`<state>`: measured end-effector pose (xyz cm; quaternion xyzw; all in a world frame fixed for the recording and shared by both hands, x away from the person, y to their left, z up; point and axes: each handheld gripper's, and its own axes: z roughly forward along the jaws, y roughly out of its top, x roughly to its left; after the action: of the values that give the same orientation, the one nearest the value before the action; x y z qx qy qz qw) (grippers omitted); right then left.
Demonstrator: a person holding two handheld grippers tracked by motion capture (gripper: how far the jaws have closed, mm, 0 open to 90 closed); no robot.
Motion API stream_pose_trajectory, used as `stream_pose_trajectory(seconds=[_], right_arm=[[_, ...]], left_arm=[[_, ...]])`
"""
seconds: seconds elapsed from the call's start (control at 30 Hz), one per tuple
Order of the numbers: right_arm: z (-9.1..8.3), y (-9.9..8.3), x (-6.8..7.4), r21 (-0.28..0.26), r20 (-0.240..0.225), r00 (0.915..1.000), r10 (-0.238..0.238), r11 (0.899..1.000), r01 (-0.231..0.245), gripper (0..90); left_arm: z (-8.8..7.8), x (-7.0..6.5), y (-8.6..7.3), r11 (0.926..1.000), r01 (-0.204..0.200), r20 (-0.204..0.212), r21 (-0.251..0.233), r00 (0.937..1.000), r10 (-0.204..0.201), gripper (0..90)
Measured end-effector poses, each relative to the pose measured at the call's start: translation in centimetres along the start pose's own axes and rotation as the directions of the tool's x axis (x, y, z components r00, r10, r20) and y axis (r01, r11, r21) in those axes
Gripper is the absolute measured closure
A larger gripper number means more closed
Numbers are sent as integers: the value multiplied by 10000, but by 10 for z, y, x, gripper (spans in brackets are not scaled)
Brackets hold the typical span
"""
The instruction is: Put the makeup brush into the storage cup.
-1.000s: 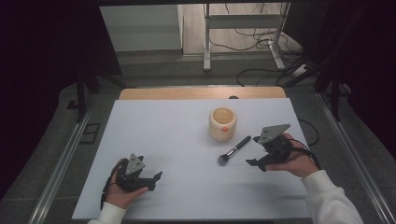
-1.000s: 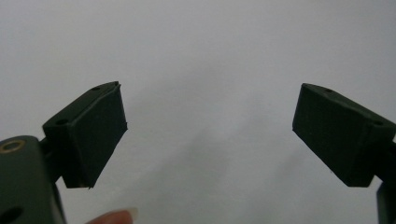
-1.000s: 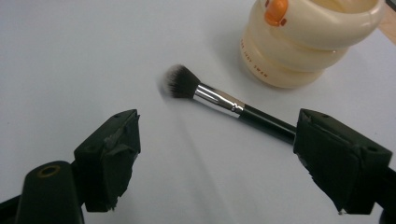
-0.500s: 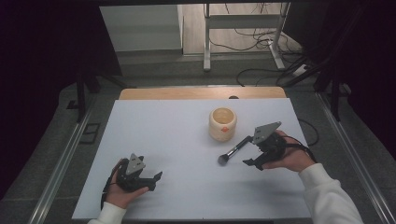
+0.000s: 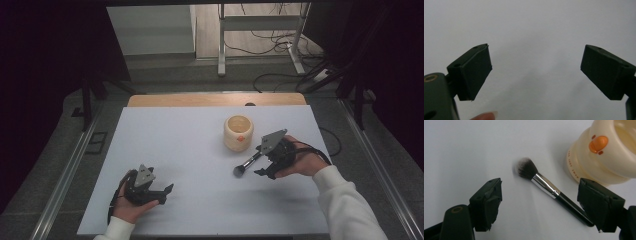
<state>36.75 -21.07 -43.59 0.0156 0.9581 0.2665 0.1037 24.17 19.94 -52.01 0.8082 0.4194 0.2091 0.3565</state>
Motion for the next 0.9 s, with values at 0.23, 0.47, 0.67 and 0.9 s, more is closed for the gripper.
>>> stream_pose_trajectory(seconds=[0.23, 0.47, 0.67, 0.9], right_arm=[[13, 2, -9, 286, -534, 9984, -201, 9994, 216, 210], [24, 3, -12, 604, -840, 9959, -343, 9974, 395, 210], [30, 3, -15, 687, -713, 9961, -528, 9960, 577, 232], [34, 3, -19, 829, -922, 9911, -961, 9911, 1038, 230]], left_arm=[[0, 0, 0, 10000, 28, -31, 4, 10000, -28, 107], [0, 1, 0, 10000, 70, -51, -1, 10000, -70, 107], [0, 1, 0, 10000, 30, -58, 48, 10000, -30, 108], [0, 1, 0, 10000, 10, -103, 72, 9999, -9, 115]])
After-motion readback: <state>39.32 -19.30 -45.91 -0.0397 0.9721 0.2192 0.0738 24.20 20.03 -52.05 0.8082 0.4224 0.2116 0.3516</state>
